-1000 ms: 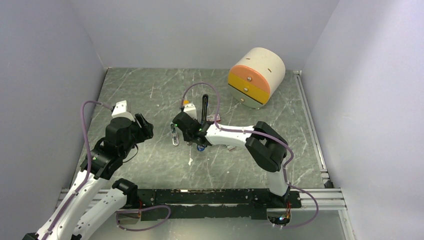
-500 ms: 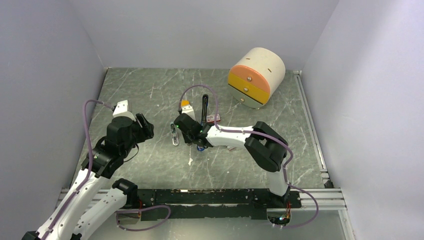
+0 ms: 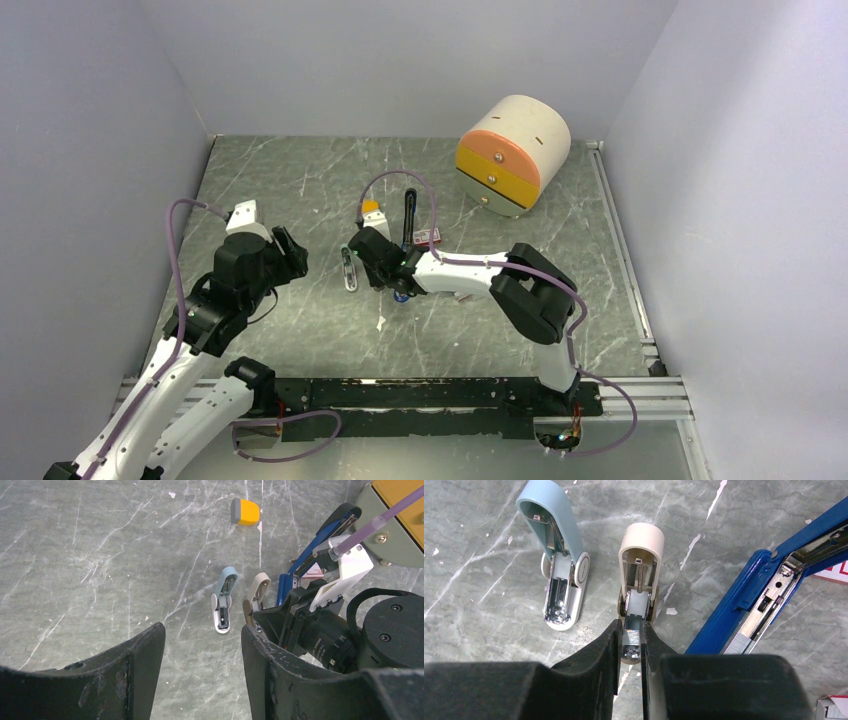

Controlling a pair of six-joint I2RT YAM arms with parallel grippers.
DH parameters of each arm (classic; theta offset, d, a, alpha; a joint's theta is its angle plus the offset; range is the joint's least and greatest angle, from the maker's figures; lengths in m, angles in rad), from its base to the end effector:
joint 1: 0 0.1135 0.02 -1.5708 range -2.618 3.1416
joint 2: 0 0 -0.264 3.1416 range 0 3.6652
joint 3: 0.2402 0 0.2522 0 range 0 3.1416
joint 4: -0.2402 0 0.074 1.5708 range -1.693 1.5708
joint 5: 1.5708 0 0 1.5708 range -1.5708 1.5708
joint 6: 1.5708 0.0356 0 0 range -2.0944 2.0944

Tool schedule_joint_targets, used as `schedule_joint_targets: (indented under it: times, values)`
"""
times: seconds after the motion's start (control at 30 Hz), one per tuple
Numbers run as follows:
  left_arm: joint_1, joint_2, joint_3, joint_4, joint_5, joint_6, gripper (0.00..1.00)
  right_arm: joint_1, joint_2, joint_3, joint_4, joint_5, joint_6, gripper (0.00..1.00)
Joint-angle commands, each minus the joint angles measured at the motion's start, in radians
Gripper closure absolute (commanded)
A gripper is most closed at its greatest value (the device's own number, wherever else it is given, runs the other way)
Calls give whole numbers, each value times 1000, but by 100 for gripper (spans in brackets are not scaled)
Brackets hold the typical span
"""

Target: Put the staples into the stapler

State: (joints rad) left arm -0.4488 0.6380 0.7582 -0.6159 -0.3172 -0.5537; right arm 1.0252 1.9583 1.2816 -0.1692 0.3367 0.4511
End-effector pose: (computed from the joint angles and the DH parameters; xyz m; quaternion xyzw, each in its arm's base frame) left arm 0.1298 -0.0502 0.3084 -0.1252 0.8428 -0.1240 0.5086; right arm 0.2278 0.3526 0.1708 -0.2040 0.9009 0.1193 0.3640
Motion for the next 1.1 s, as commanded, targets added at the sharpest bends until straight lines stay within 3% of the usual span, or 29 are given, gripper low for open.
schedule_joint_targets:
  times: [0.0, 1.07]
  values:
    - [-2, -3, 7, 19, 9, 8, 38, -6, -13, -4, 8, 10, -1, 80]
    - [-2, -3, 7, 21, 14, 11, 38, -5, 27, -13, 2, 2, 10, 80]
